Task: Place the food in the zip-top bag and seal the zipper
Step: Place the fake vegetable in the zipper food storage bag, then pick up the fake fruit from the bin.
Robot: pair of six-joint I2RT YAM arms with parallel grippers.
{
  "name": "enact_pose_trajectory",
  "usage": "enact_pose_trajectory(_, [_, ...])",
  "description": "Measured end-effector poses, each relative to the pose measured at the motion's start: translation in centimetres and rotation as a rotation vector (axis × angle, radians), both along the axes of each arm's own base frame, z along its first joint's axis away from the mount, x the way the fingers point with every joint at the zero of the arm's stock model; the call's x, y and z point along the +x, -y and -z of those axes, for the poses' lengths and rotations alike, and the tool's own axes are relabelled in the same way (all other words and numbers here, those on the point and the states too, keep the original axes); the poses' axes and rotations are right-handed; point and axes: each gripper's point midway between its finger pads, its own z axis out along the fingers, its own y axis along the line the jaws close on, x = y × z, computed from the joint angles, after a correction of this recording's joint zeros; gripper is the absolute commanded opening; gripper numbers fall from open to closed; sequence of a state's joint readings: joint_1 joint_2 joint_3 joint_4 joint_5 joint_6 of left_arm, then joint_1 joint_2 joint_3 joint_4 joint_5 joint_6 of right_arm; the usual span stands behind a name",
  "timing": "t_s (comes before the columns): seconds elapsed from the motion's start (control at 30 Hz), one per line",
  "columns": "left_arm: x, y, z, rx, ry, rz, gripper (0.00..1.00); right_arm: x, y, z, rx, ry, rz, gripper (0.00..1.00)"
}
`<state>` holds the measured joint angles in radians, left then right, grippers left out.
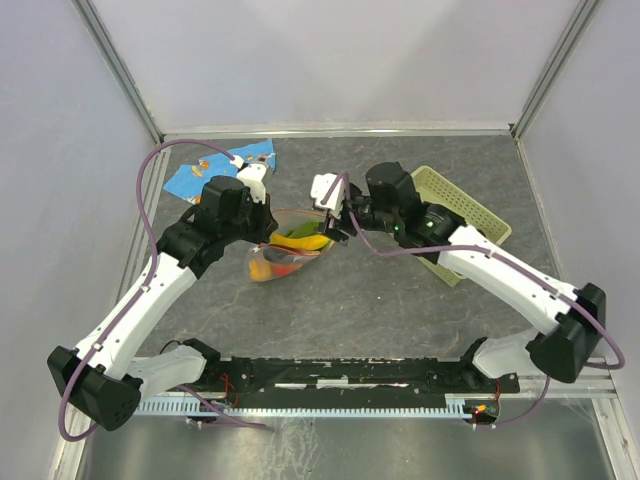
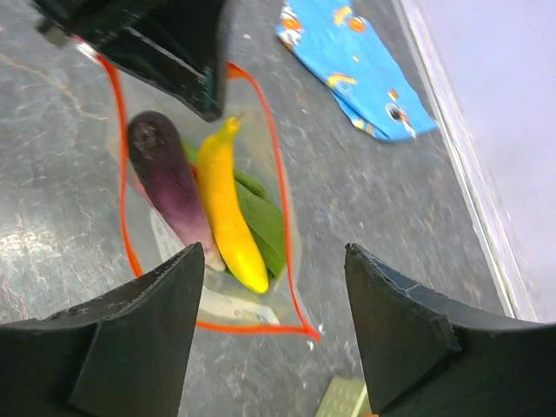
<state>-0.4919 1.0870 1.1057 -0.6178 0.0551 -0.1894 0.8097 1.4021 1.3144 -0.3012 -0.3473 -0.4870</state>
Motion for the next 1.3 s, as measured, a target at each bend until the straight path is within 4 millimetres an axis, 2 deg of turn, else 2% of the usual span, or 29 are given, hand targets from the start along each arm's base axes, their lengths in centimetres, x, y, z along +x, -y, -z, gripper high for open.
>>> enact_pose_trajectory(0.1, [0.0, 0.0, 0.0, 0.000, 0.000, 0.000, 0.03, 0.6, 2.2, -0.4, 0.003, -0.020, 0.137, 0.78])
enact_pose_trajectory(0.2, [0.0, 0.0, 0.0, 0.000, 0.000, 0.000, 0.03, 1.4, 5.1, 0.4, -0.006, -0.065, 0.301, 0.81])
enact_pose_trajectory(0.5, [0.0, 0.0, 0.0, 0.000, 0.000, 0.000, 0.03, 5.4, 14.6, 4.9, 0.017, -0.241, 0.789, 0.88])
enact_pose_trajectory(0.67, [0.1, 0.1, 0.2, 0.001, -0.008, 0.003, 0.03, 7.7, 18.8, 7.1, 0.053, -0.321, 1.007, 0.97])
enact_pose_trajectory(0.77, [0.1, 0.1, 0.3, 0.002, -0.009, 0.004, 0.03, 9.2, 20.1, 8.9, 0.058, -0.360, 1.090, 0.99])
enact_pose_trajectory(1.0, [0.0, 0.2, 0.3, 0.000, -0.010, 0.007, 0.03, 12.2, 23.1, 14.3, 0.070, -0.483, 1.248, 0.99])
enact_pose_trajectory(1.13, [0.0, 0.2, 0.3, 0.000, -0.010, 0.007, 0.03, 13.8, 24.1, 16.3, 0.114, -0.537, 1.294, 0.99])
enact_pose_trajectory(1.3, [0.0, 0.2, 0.3, 0.000, -0.011, 0.007, 0.03, 15.2, 24.7, 20.0, 0.139, -0.638, 1.320, 1.00])
